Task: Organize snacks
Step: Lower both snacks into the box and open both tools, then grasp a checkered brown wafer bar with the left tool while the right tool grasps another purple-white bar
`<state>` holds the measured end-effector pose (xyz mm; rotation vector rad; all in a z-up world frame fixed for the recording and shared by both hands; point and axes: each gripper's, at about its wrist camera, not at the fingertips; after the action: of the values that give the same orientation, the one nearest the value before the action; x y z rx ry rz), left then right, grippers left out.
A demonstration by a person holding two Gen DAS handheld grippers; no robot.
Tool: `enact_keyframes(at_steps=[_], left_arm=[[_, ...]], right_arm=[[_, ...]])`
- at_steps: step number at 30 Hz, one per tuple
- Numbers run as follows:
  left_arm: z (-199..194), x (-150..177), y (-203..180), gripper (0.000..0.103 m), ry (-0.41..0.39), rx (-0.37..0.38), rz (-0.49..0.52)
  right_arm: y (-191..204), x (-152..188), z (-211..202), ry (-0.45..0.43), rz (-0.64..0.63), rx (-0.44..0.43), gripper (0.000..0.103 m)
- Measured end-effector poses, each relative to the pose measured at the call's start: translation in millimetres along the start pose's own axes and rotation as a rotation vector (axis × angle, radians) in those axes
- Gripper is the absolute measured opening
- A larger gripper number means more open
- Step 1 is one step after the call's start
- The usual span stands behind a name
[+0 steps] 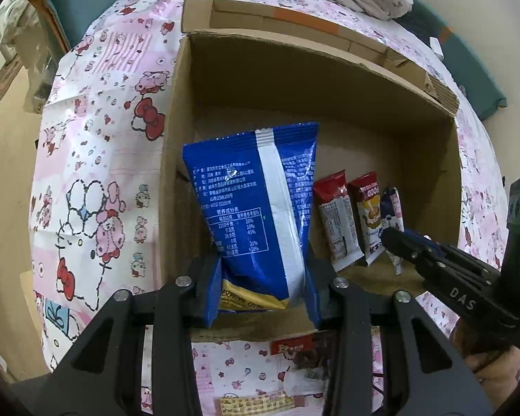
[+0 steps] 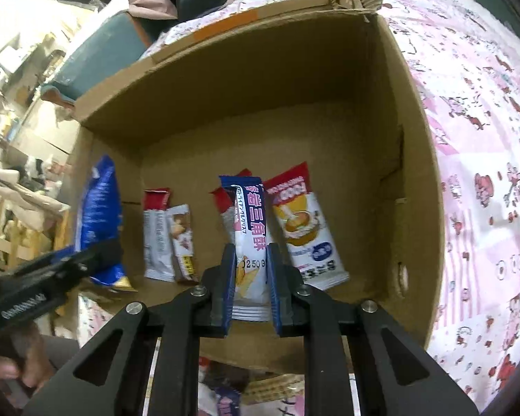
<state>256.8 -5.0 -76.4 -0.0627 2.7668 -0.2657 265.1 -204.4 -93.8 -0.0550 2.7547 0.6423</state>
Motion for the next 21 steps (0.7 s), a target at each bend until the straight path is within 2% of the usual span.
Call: enact_keyframes(at_steps=[8,10,11,12,14,21], left_arm=[[2.1,-0.8,-9.0,0.038,-0.022,0.034,0.027],[4.0,-1.3,-10.2,0.056,-0.007,0.052,0.027],[4.4,-0.7,-10.5,0.076,-0.001,0.057,0.025],[4.0,0.1,-11.4,0.089,-0.004,0.056,0.026],[0.3,0.6,-12.6,0.090,-0.027,0.031,0.042],[-4.8,-0.8,-6.6,0.090,-0.041,0.044,0.015]], right_arm=[[-0.4,-6.8,-8.2,-0.044,0.032,-0.050,0.023],[-4.5,-9.6,-8.4,-0.041,0.060,-0.048,0.030],[-6.0,-10.0,-9.3,-0.043,0.069,-0.056,0.037],[-7.7,-11.0,-9.8,-0.045,0.081,-0.062,0.052],[-10.9,-11.9,-12.9,-0.058,0.101,-0.058,0.068],[-13.9,-14.4,-21.0,-0.086,0.115,-0.072,0.068]])
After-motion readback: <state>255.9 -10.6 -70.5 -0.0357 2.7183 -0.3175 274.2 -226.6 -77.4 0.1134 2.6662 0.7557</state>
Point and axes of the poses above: each gripper's, at about its wrist camera, not at the fingertips, and z roughly the way its jaws point, y to its left, x to its underside, and after that the axes turned 7 degrees about z, right-handed
